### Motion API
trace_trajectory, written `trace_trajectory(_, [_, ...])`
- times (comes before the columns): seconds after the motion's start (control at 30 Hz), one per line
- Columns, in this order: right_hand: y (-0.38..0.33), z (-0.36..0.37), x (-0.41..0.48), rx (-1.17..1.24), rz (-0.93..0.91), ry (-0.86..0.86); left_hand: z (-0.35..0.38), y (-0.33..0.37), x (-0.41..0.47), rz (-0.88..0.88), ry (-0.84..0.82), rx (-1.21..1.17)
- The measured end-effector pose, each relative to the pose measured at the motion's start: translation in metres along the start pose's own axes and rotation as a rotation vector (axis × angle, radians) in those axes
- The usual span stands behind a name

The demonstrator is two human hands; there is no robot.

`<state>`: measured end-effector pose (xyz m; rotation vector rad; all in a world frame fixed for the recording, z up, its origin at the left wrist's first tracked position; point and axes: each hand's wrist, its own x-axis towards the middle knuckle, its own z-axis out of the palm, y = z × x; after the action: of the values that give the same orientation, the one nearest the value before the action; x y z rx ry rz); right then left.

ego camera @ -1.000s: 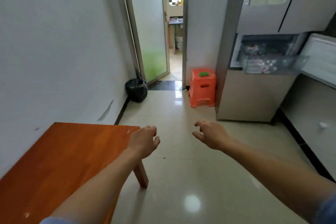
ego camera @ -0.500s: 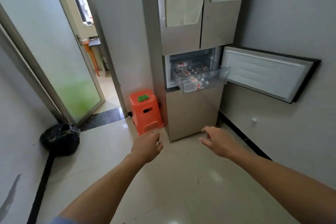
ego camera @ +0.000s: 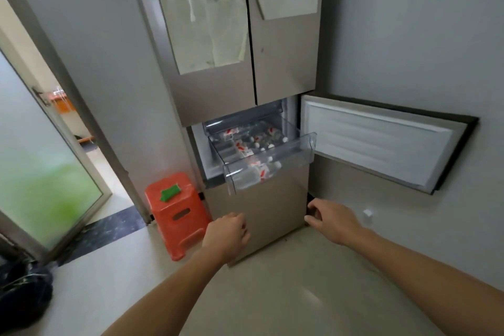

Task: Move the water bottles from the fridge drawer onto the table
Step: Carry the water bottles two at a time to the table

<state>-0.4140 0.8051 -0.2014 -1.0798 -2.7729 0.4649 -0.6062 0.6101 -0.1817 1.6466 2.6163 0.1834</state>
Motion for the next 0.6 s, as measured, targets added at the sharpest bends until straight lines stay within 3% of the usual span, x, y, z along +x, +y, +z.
trace_trajectory(0.23, [0.023, -0.015, 0.144, 0.029, -0.051, -0.016, 0.011, -0.016, 0.106, -0.088, 0.008, -0.073])
trace_trajectory(0.6, [0.010, -0.006, 0.349, 0.069, -0.056, 0.063, 0.027, -0.104, 0.288, -0.092, 0.048, -0.122])
